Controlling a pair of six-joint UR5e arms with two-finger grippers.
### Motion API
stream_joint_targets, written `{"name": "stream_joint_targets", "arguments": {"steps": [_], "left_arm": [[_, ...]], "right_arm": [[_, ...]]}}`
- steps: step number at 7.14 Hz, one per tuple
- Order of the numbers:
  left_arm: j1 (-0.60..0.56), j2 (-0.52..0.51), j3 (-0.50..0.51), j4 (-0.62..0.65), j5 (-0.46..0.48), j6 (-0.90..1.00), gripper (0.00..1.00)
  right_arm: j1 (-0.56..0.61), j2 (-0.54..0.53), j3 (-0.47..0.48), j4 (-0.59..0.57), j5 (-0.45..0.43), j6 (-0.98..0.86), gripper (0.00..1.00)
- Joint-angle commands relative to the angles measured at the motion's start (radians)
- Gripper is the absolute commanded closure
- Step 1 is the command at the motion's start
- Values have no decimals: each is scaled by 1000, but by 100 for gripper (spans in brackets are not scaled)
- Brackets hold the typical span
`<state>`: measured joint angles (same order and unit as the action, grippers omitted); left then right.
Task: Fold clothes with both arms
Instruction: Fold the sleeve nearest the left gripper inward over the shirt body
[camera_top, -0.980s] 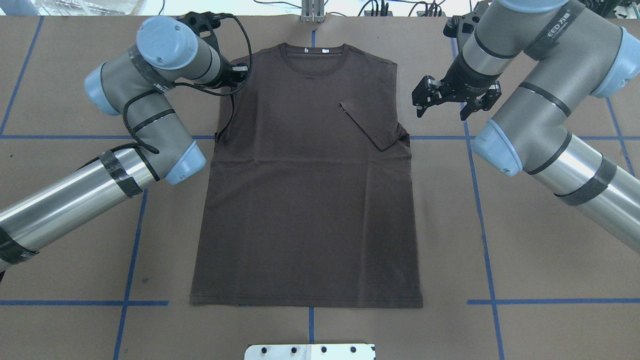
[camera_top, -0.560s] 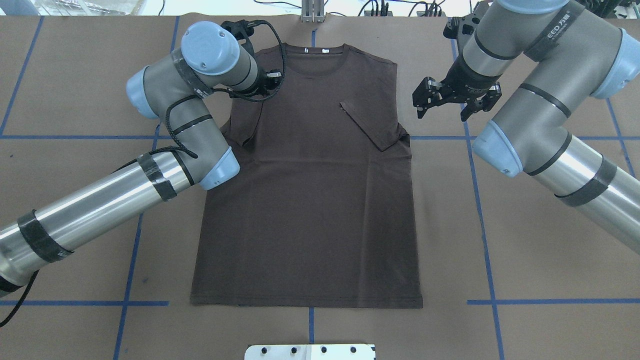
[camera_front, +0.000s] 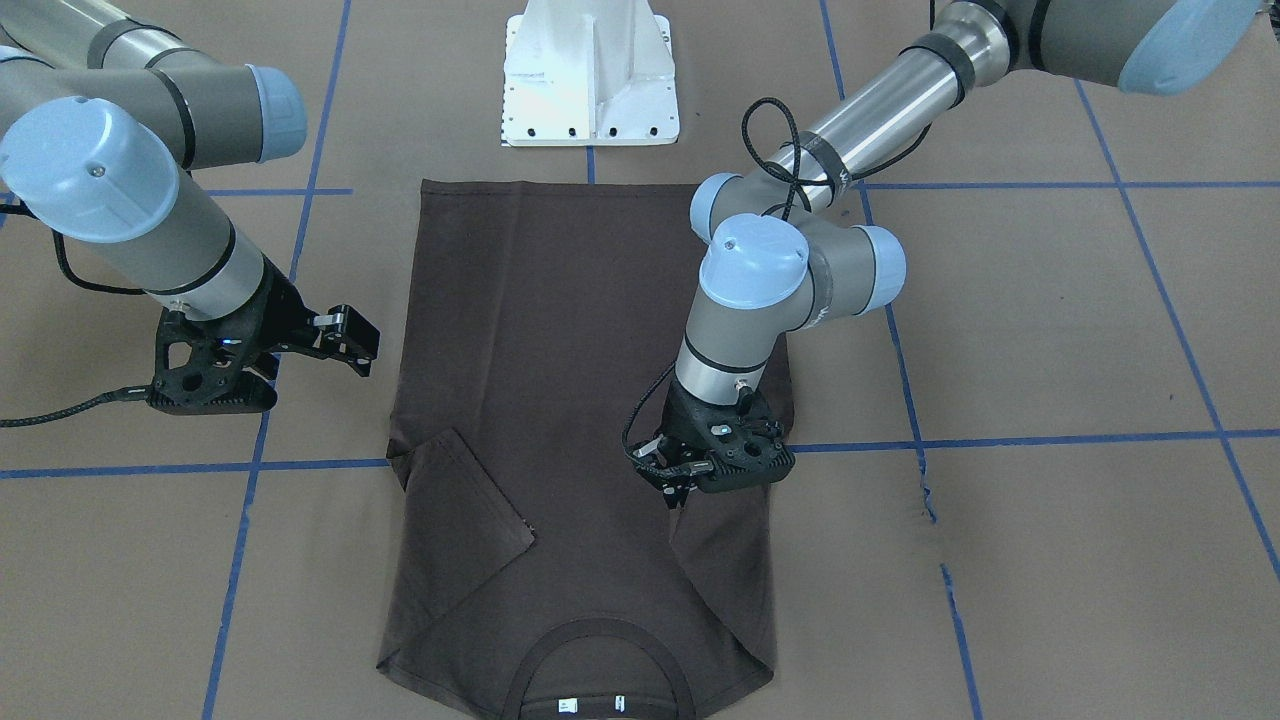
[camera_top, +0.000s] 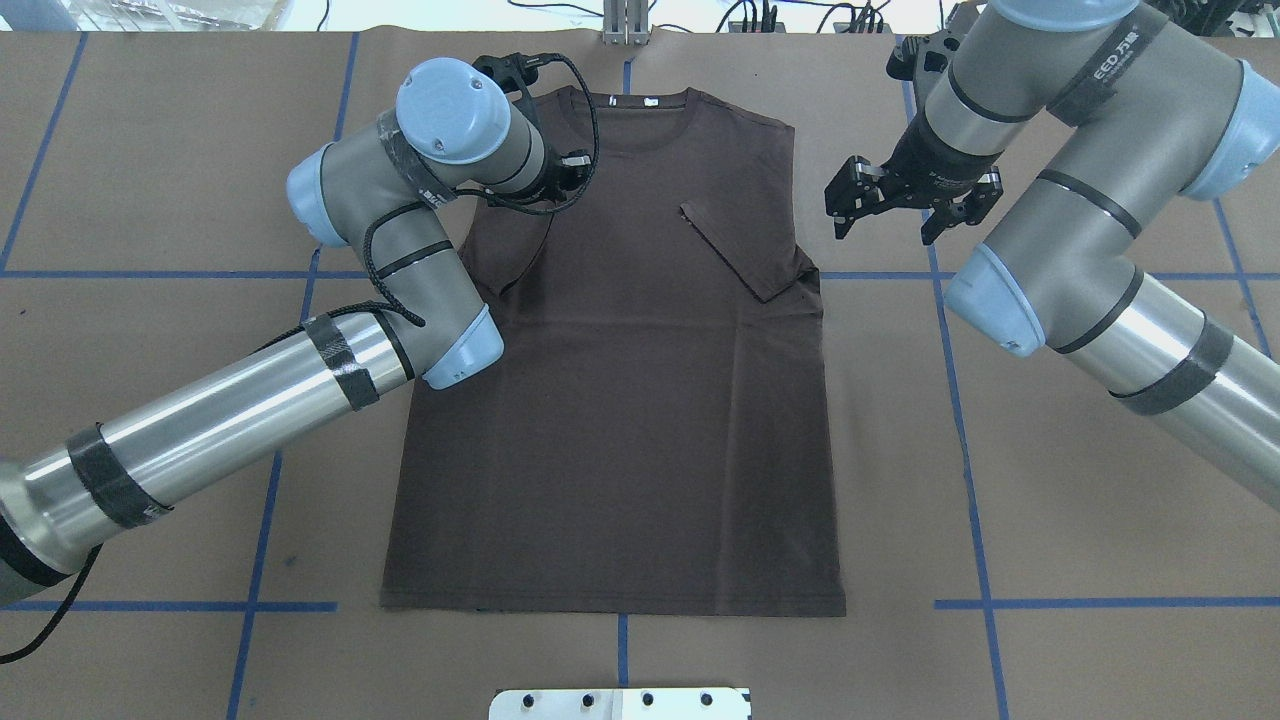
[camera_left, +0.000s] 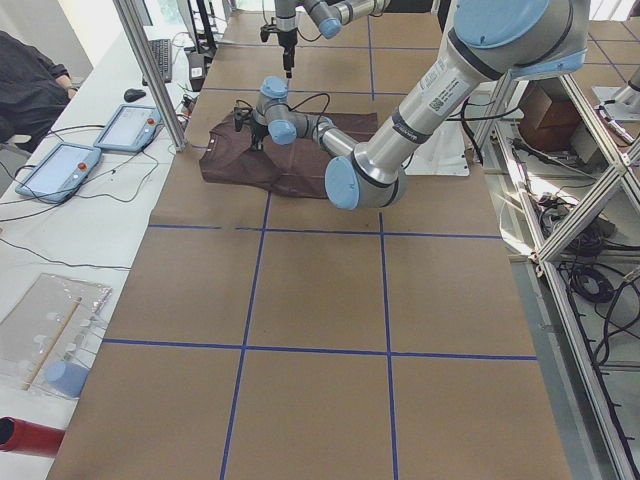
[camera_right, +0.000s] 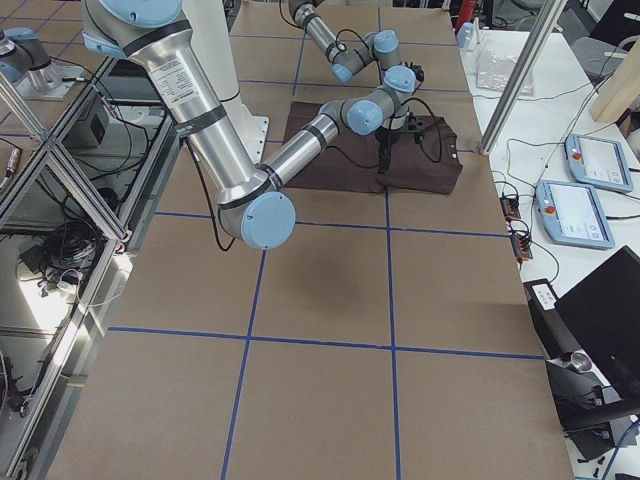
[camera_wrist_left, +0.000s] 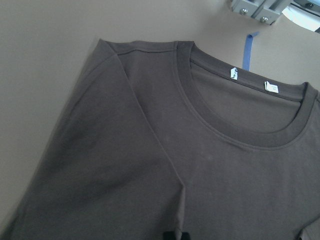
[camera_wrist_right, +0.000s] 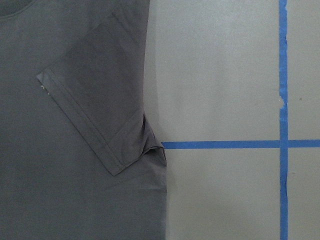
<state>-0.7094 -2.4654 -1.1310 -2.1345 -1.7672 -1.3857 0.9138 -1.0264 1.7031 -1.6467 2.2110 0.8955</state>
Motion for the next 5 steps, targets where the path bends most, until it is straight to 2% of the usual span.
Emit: {"name": "stream_joint_targets", "arguments": {"steps": [1,2,3,4,5], "left_arm": [[1,2,-15,-16,-6,8,0],[1,28,-63,-3,-9,52,0],[1,96,-157,28,-43,112,0],[1,171,-276,88,-69,138,0],[-2,228,-393,147,-71,178,0]], "right_arm": [[-7,-20,3,37,-7,5,0],[-18,-52,13,82,-5,49,0],[-47,-82,16,182,-7,156,0],[-96,-160,73,299,-51,274,0],[-192,-247,178,336,-174,378,0]]}}
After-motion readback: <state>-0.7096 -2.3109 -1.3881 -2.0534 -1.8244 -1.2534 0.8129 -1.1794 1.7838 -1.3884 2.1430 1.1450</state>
